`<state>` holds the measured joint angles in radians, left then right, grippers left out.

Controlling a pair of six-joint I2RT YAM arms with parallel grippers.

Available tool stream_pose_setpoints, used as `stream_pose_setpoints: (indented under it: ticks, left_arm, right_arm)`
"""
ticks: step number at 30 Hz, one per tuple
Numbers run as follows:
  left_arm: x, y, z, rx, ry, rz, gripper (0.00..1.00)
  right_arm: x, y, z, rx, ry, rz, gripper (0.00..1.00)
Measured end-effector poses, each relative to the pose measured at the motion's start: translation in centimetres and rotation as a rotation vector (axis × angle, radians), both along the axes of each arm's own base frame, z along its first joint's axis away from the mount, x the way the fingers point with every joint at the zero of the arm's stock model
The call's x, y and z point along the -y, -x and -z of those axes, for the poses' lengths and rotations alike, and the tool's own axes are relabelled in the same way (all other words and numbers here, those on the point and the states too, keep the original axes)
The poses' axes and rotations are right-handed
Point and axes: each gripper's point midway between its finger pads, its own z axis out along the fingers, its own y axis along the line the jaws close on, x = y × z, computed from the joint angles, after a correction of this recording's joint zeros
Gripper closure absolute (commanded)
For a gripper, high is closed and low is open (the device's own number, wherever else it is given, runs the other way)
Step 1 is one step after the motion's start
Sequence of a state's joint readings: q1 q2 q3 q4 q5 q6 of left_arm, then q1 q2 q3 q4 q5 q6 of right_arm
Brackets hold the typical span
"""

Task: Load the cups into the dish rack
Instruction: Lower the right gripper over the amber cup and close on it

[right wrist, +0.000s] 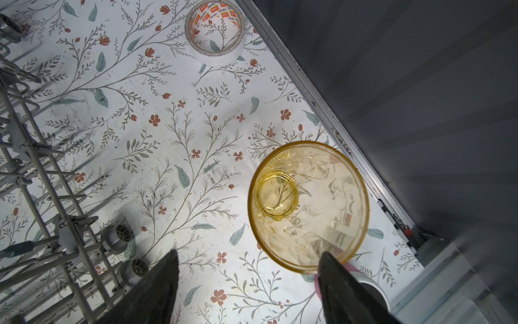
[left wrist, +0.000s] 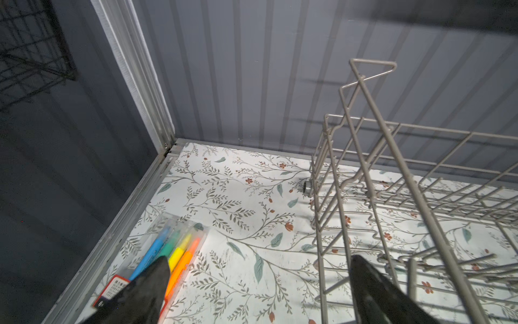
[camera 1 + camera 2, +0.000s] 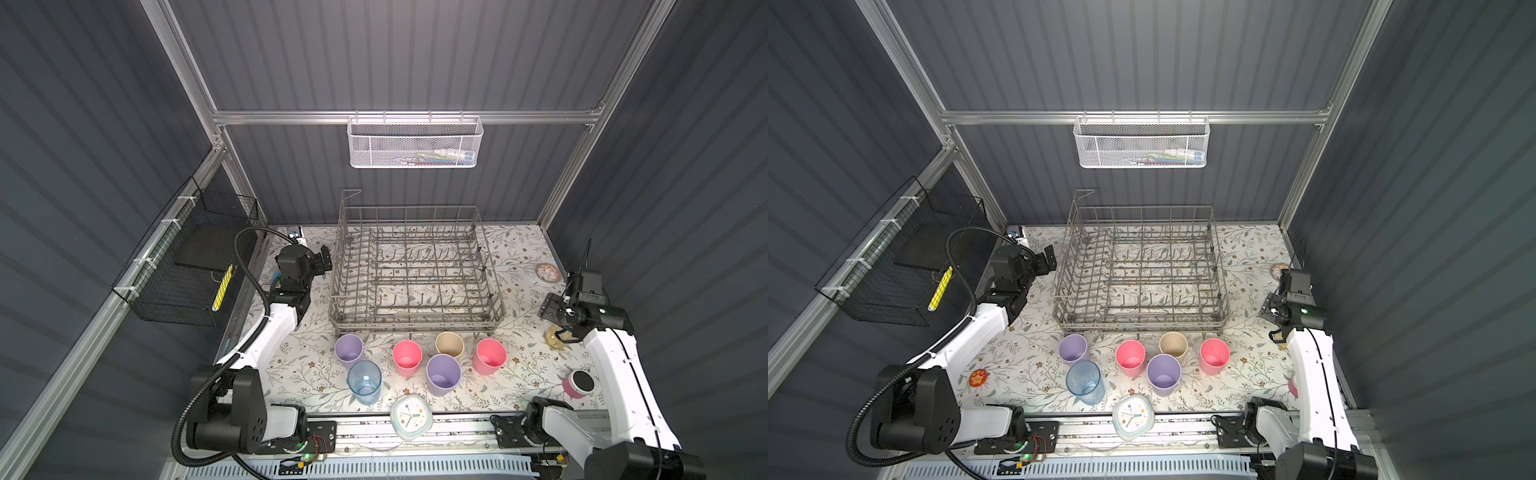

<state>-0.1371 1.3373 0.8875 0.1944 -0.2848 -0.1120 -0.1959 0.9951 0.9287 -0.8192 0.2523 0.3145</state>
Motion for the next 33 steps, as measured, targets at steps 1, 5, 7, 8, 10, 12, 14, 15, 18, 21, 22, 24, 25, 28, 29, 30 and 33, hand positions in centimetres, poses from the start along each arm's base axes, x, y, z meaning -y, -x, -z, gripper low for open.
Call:
stream_pose_setpoints:
  ticks: [1,5,7,8,10,12,14,15,18,21,22,24,25,28,29,30,33]
  left_arm:
    - [-0.3,0.0,0.1,-0.004,-0.006,-0.015,0.00]
    - [-1.4,-0.1,0.5,-0.028,-0.038,-0.075,0.00]
    - [-1.6,0.0,0.6,-0.038,-0.046,-0.090,0.00]
    - [-1.7,0.0,0.5,-0.037,-0.047,-0.092,0.00]
    - [-1.6,-0.2,0.1,-0.029,-0.044,-0.089,0.00]
    - [-1.4,-0.4,-0.7,-0.015,-0.037,-0.079,0.00]
    - [-1.1,-0.7,-1.7,0.003,-0.029,-0.064,0.00]
    - [-0.9,-0.8,-2.4,0.016,-0.023,-0.056,0.00]
    - [-0.6,-0.7,-4.6,0.063,-0.009,-0.039,0.00]
    - [-0.3,-0.2,-6.8,0.110,0.007,-0.017,0.00]
    - [-0.1,-0.1,-7.5,0.125,0.012,-0.007,0.00]
    - [0.2,0.3,-8.8,0.155,0.022,0.012,0.00]
    - [0.3,0.5,-9.3,0.166,0.027,0.023,0.00]
    - [0.9,0.9,-10.3,0.191,0.048,0.055,0.00]
    - [1.1,1.0,-10.5,0.195,0.054,0.066,0.00]
    - [1.3,1.0,-10.6,0.197,0.060,0.077,0.00]
    - [1.7,1.0,-10.6,0.196,0.072,0.099,0.00]
  right_arm:
    - [0.0,0.0,-0.1,0.003,0.001,0.000,0.21]
    - [0.0,0.1,-0.1,0.010,0.003,0.001,0.21]
    - [0.0,0.2,-0.1,0.009,0.003,0.001,0.21]
    - [0.0,0.2,0.0,0.008,0.003,0.003,0.21]
    - [0.1,0.2,0.0,0.009,0.003,0.006,0.21]
    - [0.2,0.3,-0.1,0.010,0.004,0.009,0.22]
    - [0.2,0.3,0.0,0.010,0.005,0.011,0.24]
    - [0.3,0.3,0.0,0.009,0.005,0.012,0.24]
    - [0.3,0.3,0.2,0.007,0.004,0.014,0.26]
    - [0.4,0.3,0.3,0.005,0.002,0.016,0.28]
    - [0.4,0.2,0.3,0.004,0.001,0.016,0.28]
    - [0.4,0.0,0.4,0.006,-0.001,0.015,0.32]
    - [0.4,-0.1,0.4,0.008,-0.002,0.015,0.34]
    - [0.4,-0.6,0.8,0.004,-0.011,0.010,0.38]
    - [0.4,-0.7,1.0,-0.004,-0.016,0.008,0.39]
    - [0.4,-0.9,1.4,-0.015,-0.020,0.006,0.41]
    - [0.3,-1.1,2.1,-0.039,-0.030,0.002,0.44]
